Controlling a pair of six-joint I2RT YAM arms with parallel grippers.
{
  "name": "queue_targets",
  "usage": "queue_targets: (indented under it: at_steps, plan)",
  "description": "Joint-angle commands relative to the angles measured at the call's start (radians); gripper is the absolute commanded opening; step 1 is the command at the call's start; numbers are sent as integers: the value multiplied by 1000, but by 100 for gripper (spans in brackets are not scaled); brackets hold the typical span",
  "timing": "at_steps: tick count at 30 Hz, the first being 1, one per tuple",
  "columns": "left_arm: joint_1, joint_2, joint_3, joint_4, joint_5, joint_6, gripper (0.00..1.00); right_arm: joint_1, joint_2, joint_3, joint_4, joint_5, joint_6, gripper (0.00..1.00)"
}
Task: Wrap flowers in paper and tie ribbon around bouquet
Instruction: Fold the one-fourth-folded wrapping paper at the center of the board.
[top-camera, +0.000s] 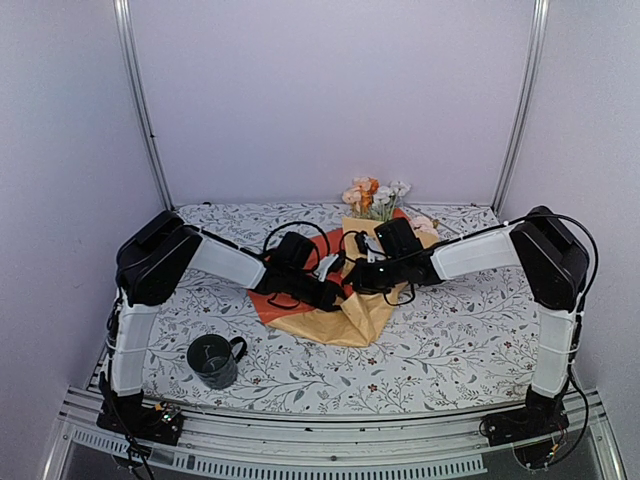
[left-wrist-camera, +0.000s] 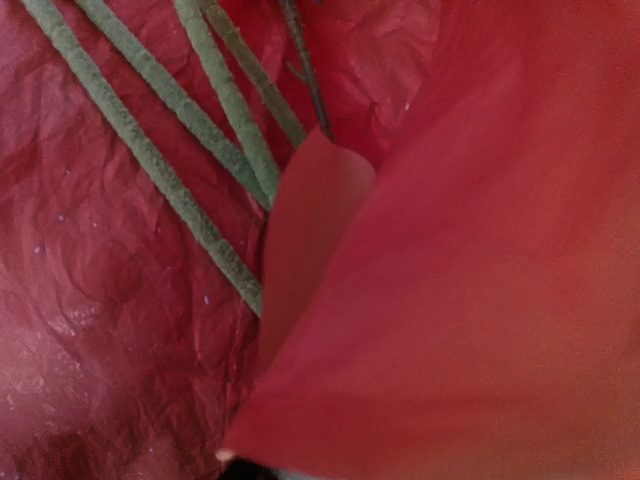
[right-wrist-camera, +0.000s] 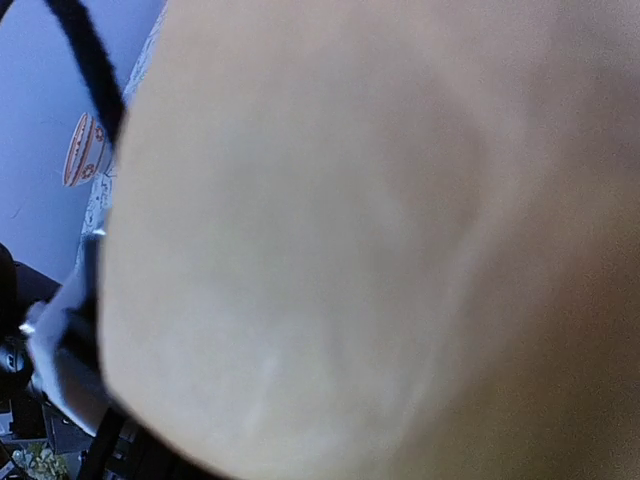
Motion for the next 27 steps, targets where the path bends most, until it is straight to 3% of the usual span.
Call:
queue_targets:
  at_steps: [1, 2, 7, 15, 20, 27]
  plan:
    - [21, -22, -12, -39, -39, -46, 28, -7, 80, 61, -32, -2, 18, 0]
    - [23, -33, -5, -64, -50, -45, 31, -8, 94, 69, -46, -2, 14, 0]
    - [30, -124, 3, -178, -124, -41, 65, -28, 135, 71, -77, 12, 7, 0]
    - [47, -300, -75, -347, -305, 2, 82, -37, 167, 98, -129, -11, -34, 0]
    - [79, -302, -150, -440, -392, 3, 83, -37, 144, 103, -178, 1, -78, 0]
    - [31, -222, -219, -409, -328, -25, 72, -36, 121, 96, -259, 9, -164, 0]
